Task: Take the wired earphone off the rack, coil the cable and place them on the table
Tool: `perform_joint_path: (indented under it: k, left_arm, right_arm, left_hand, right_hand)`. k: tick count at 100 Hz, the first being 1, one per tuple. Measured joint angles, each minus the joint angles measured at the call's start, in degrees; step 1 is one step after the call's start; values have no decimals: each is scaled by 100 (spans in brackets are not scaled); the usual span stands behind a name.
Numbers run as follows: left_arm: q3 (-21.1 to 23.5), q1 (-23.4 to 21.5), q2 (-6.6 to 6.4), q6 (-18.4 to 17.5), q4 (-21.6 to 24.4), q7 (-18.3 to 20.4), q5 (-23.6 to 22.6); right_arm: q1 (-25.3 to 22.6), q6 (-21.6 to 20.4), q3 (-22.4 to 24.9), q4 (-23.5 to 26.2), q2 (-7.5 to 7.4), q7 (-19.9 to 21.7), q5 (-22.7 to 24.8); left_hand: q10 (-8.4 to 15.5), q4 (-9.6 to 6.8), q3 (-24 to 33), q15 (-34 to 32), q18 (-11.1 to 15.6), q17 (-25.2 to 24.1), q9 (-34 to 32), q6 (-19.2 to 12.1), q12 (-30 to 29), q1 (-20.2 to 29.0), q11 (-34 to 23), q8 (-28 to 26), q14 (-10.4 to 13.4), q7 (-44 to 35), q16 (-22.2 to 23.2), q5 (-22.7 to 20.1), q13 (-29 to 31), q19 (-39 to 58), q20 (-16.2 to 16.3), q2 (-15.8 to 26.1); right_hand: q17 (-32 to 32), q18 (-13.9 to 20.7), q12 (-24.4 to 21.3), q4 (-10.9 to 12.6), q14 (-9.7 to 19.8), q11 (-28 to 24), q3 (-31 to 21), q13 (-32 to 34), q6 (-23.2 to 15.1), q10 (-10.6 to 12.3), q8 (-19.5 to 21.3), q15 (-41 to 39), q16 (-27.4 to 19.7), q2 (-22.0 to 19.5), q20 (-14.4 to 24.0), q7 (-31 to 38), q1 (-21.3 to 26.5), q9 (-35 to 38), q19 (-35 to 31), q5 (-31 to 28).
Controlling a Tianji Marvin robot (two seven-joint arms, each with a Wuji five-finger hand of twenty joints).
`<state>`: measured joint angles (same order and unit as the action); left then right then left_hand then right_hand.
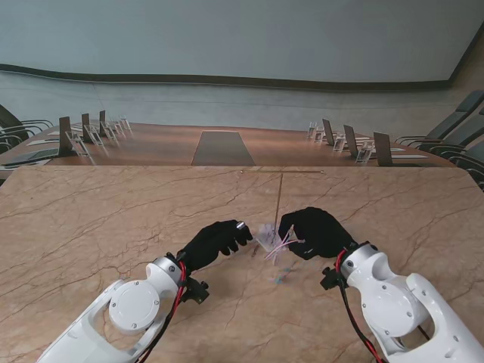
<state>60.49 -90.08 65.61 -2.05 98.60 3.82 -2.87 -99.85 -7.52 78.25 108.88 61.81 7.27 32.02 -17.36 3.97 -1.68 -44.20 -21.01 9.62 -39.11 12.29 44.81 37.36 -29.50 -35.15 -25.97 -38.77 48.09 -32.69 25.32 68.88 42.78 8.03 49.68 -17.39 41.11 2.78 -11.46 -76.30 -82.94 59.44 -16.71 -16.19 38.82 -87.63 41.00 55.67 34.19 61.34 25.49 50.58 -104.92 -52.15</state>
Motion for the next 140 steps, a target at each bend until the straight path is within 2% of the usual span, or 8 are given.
perform_joint_path:
  k: [17, 30, 69, 79, 94, 109, 125, 140]
  left_arm:
    - [22, -11, 0, -11, -16, -11, -11]
    - [23, -11, -1, -4, -19, -13, -17]
    - [-68, 40, -6, 95, -89, 1, -168]
    - [-136, 94, -8, 114, -155, 0, -238]
    - [-206, 173, -2, 121, -272, -1, -221]
    - [-249, 216, 3, 134, -356, -7, -212]
    - [-300, 261, 13, 164, -439, -31, -219]
    - [-418, 358, 18, 174, -560, -76, -331]
  right_arm:
    - [3, -21, -18, 44, -25, 164, 61]
    - [19, -70, -44, 53, -49, 238, 88]
    - [54, -273, -7, 106, -103, 530, 79]
    - [52, -322, 32, 127, -116, 631, 64]
    - [50, -403, 111, 190, -155, 881, 161]
    - [48, -398, 206, 289, -218, 1191, 386]
    - [62, -409, 224, 308, -267, 1321, 469]
    - [144, -486, 180, 271, -296, 1425, 384]
  left_hand:
    - [0, 0, 0, 0, -1, -12, 0, -1, -1, 0, 0, 9, 0, 58, 0, 0, 0, 0, 0, 0]
    - [0, 0, 0, 0, -1, -14, 0, -2, -2, 0, 0, 11, 0, 62, 0, 0, 0, 0, 0, 0]
    - [5, 0, 51, -303, 2, -7, -110, -147, 204, 613, -220, 11, 0, 63, 282, 0, 12, 208, 195, 0]
    - [6, 0, 51, -384, 6, 20, -158, -161, 204, 665, -291, 11, 0, 63, 367, 0, 73, 273, 269, 0]
    - [12, 0, 51, -386, 9, 22, -158, -163, 346, 665, -300, 11, 0, 63, 428, 0, 73, 273, 340, 0]
    - [12, 0, 51, -386, 15, 22, -158, -163, 348, 665, -300, 11, 0, 63, 429, 0, 73, 273, 342, 0]
    - [17, 0, 51, -386, 27, 7, -158, -171, 348, 665, -300, 11, 5, 63, 429, 0, 73, 273, 343, 0]
    - [164, -46, 48, -386, 106, 6, -149, -474, 348, 1028, -302, 73, 86, 59, 430, 100, 73, 274, 344, -132]
  right_hand:
    - [-1255, 81, 657, -2, -230, 175, 0, -1106, 124, -404, -213, 573, 793, 223, 915, 4, 160, -1179, 591, -120]
    - [-2350, 402, 955, 44, -239, 399, -1, -2107, 230, -468, -348, 1127, 1230, 397, 1512, 88, 228, -2082, 1114, -179]
    - [-3319, 686, 1009, -178, -252, 620, -1, -3039, 320, -432, -440, 1636, 1419, 404, 1939, 138, 364, -2878, 1518, -180]
    - [-3325, 692, 1022, -538, -247, 607, -5, -3039, 317, -429, -574, 1636, 1619, 404, 2094, 148, 422, -2878, 1518, -181]
    - [-2699, 739, 2081, -618, -84, 323, 79, -2435, 168, -340, -982, 1316, 2384, 396, 2675, 179, 464, -2176, 1311, -181]
    - [-1473, 690, 2503, -618, 113, 31, 309, -1310, -5, -43, -1382, 750, 2561, 394, 2789, 182, 522, -1046, 743, -252]
    - [-110, 617, 2519, -618, 348, -311, 423, -213, -128, 406, -1464, 127, 1968, 391, 1598, 142, 522, 14, 145, -304]
    - [195, 594, 2385, -609, 389, -375, 301, 30, -130, 484, -1219, 61, 1750, 449, 1176, 136, 511, 223, 57, -321]
